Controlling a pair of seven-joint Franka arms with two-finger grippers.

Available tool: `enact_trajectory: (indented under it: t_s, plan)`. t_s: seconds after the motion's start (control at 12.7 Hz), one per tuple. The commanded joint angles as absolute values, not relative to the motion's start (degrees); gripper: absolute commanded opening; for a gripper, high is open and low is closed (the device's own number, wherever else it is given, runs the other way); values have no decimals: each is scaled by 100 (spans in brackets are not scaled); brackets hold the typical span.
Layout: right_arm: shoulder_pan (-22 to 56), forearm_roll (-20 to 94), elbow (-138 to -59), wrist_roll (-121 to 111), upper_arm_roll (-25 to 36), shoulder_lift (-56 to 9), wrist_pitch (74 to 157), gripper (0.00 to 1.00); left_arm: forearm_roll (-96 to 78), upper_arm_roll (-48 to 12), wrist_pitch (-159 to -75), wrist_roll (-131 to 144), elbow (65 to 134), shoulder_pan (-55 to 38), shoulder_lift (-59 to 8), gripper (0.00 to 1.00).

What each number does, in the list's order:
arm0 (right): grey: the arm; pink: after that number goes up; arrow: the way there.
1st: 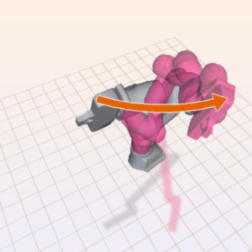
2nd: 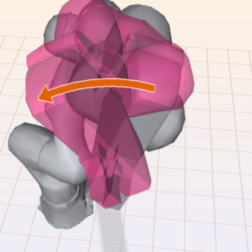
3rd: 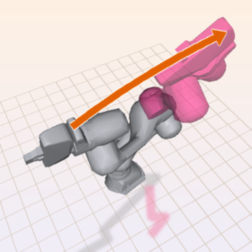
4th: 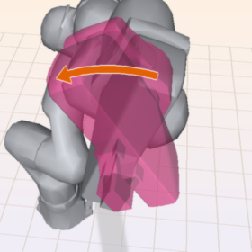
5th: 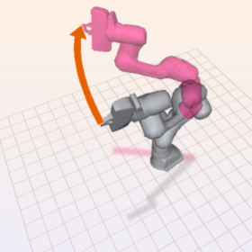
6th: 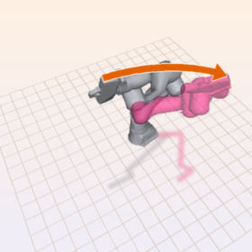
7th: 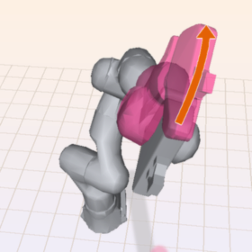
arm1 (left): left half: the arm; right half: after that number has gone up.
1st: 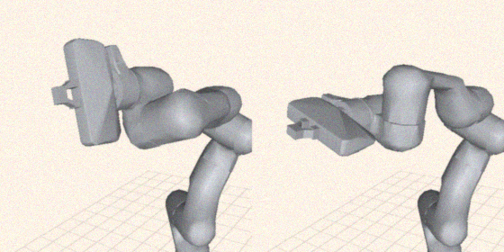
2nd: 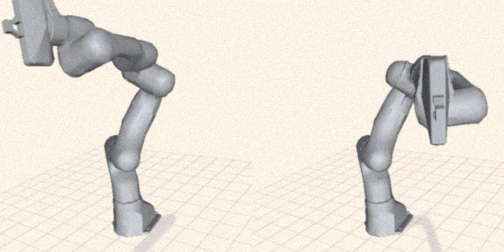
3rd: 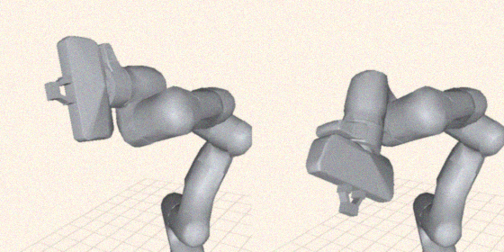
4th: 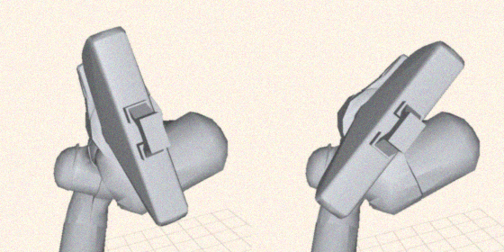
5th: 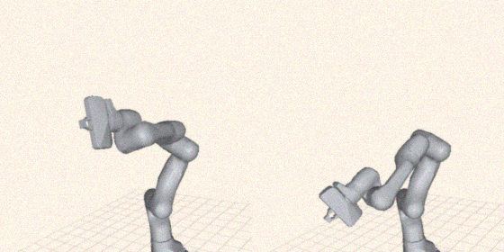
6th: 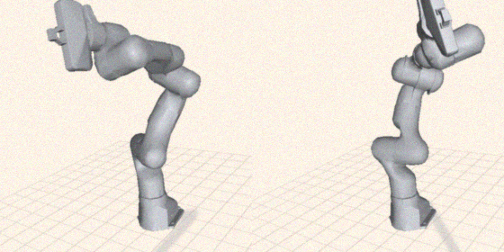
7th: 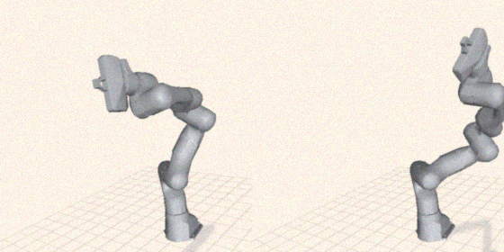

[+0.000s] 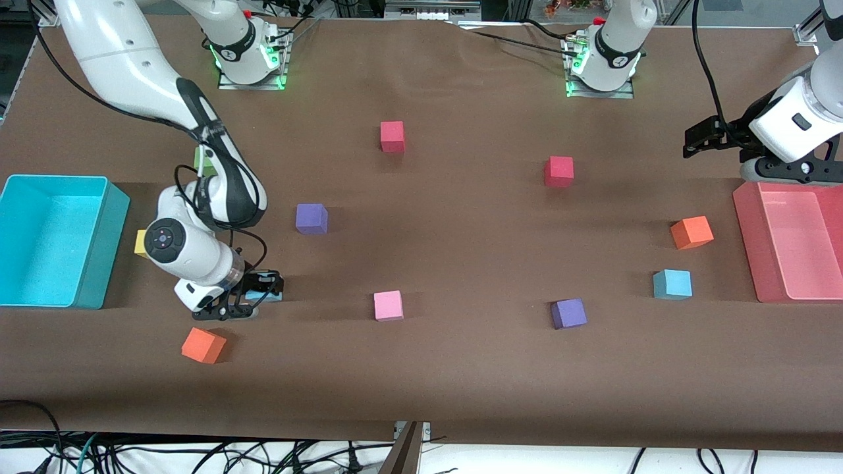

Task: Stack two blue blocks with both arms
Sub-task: 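Lift the cyan cube with the right gripper and carry it to mid-table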

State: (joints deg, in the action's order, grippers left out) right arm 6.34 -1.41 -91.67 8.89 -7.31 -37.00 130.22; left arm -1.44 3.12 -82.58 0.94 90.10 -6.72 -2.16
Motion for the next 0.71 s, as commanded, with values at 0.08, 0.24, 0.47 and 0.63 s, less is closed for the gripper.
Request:
enact_trajectory:
  t_s: [0.08, 0.24, 0.47, 0.63]
  plan:
    - [1246, -149, -9141, 1964, -738, -2954, 11718, 21, -290, 316, -8341, -26, 9105, -571, -202, 100]
    - [1895, -141, -9141, 2817, -765, -2892, 11584, 24, -290, 316, -8332, -35, 9114, -545, -202, 100]
    - [2915, -132, -9132, 3951, -765, -3232, 11811, 24, -281, 325, -8393, -35, 9132, -484, -220, 100]
    - [3172, -132, -9158, 4306, -765, -3453, 12294, 25, -185, 325, -8577, -26, 9237, -457, -237, 100]
